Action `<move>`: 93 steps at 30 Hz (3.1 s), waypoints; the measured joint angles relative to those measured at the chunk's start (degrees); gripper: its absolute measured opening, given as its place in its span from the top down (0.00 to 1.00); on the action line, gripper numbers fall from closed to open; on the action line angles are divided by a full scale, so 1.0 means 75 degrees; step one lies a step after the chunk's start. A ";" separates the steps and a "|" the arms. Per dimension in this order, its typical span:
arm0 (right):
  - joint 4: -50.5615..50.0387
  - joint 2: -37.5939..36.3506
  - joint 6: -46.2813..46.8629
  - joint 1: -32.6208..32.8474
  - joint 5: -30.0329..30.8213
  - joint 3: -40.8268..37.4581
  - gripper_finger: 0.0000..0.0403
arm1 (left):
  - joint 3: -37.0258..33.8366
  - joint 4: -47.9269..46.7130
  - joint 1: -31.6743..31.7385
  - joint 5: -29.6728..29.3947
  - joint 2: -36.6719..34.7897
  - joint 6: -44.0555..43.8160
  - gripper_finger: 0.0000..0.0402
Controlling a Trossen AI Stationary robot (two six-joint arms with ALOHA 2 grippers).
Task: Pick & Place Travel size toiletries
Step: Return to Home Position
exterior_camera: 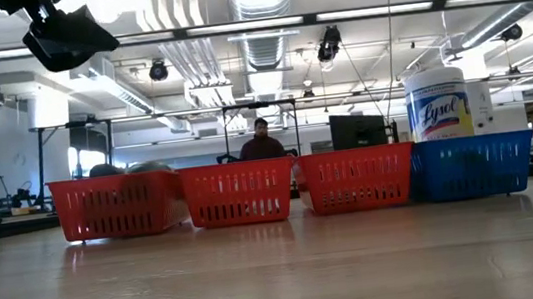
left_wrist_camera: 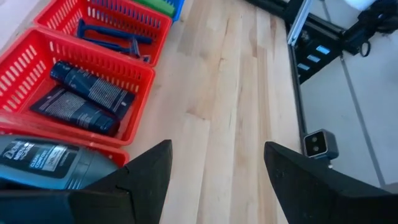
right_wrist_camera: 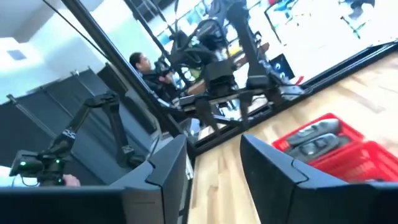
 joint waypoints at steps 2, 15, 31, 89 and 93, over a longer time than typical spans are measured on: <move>0.0000 -0.0671 -0.0004 0.0000 0.0130 -0.0568 0.64 | 0.0000 0.0123 0.0000 -0.0002 0.0000 0.0000 0.35; 0.0000 -0.5313 -0.0303 -0.0009 0.0155 -0.3736 0.73 | 0.0000 0.1481 0.0932 0.0450 -0.0550 0.1217 0.35; -0.0971 -0.6206 -0.0825 -0.0029 0.0155 -0.4569 0.85 | -0.1511 0.1224 0.2474 0.0981 -0.4599 0.3323 0.35; -0.1792 -0.6043 -0.0809 -0.0023 0.0130 -0.4562 0.61 | -0.3681 0.0498 0.2477 0.1025 -0.7883 0.3337 0.35; -0.1792 -0.6046 -0.0809 -0.0023 0.0130 -0.4562 0.59 | -0.3681 0.0498 0.2477 0.1023 -0.7883 0.3337 0.35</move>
